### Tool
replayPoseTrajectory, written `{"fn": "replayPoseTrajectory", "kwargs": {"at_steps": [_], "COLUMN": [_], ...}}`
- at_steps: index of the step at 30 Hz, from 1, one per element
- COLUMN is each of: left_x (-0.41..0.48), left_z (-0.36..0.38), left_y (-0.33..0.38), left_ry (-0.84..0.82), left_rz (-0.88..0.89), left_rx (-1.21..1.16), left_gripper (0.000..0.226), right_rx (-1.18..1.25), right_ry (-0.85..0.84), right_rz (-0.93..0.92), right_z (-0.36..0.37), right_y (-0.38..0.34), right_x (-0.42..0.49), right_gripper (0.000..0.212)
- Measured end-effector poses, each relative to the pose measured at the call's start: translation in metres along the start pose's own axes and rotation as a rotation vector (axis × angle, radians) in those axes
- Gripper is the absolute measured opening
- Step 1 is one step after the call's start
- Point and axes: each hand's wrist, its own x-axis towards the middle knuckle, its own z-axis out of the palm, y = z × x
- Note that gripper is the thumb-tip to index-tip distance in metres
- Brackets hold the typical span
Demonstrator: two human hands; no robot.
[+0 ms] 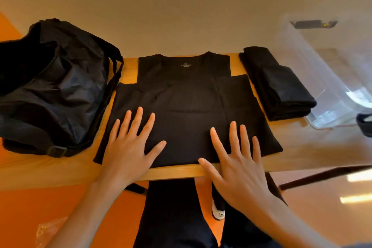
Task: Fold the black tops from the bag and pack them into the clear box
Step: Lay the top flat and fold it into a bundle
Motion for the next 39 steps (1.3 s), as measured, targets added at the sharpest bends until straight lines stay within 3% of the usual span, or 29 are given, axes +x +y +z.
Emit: {"fn": "replayPoseTrajectory", "kwargs": {"at_steps": [4, 6, 16, 18, 21, 25, 28, 31, 35, 37, 39], "left_x": [0.0, 0.008, 0.02, 0.021, 0.035, 0.058, 0.06, 0.056, 0.053, 0.051, 0.049], "left_z": [-0.011, -0.015, -0.006, -0.014, -0.025, -0.018, -0.006, -0.006, -0.008, -0.009, -0.007], "left_y": [-0.002, 0.009, 0.009, 0.025, 0.065, 0.105, 0.108, 0.091, 0.05, 0.039, 0.037], "left_ry": [0.037, 0.105, 0.042, 0.123, 0.186, 0.073, 0.023, 0.03, -0.009, -0.015, 0.006], "left_rz": [-0.039, -0.034, -0.133, -0.08, 0.084, 0.219, 0.219, 0.144, -0.161, -0.258, -0.229], "left_rx": [-0.106, -0.147, -0.078, -0.129, -0.171, -0.074, -0.027, -0.038, -0.061, -0.069, -0.069], "left_gripper": [0.095, 0.09, 0.101, 0.095, 0.084, 0.087, 0.088, 0.087, 0.086, 0.092, 0.095], "right_rx": [-0.007, -0.048, 0.091, 0.255, 0.212, 0.041, -0.032, -0.048, -0.026, 0.019, 0.044], "right_ry": [0.113, 0.093, 0.082, 0.231, 0.425, 0.32, 0.239, 0.205, 0.253, 0.3, 0.281], "right_rz": [0.01, 0.012, 0.136, 0.193, 0.211, -0.023, -0.031, 0.023, 0.082, 0.037, -0.058], "right_z": [-0.007, -0.006, -0.01, -0.015, -0.015, 0.008, 0.016, 0.015, 0.009, -0.003, -0.014], "right_y": [0.021, 0.039, 0.087, 0.088, 0.082, 0.076, 0.082, 0.088, 0.067, 0.046, 0.023], "right_x": [0.004, 0.013, -0.01, -0.015, -0.015, -0.016, -0.022, -0.03, -0.026, -0.004, 0.031], "right_gripper": [0.08, 0.08, 0.082, 0.079, 0.072, 0.068, 0.071, 0.077, 0.086, 0.084, 0.078]}}
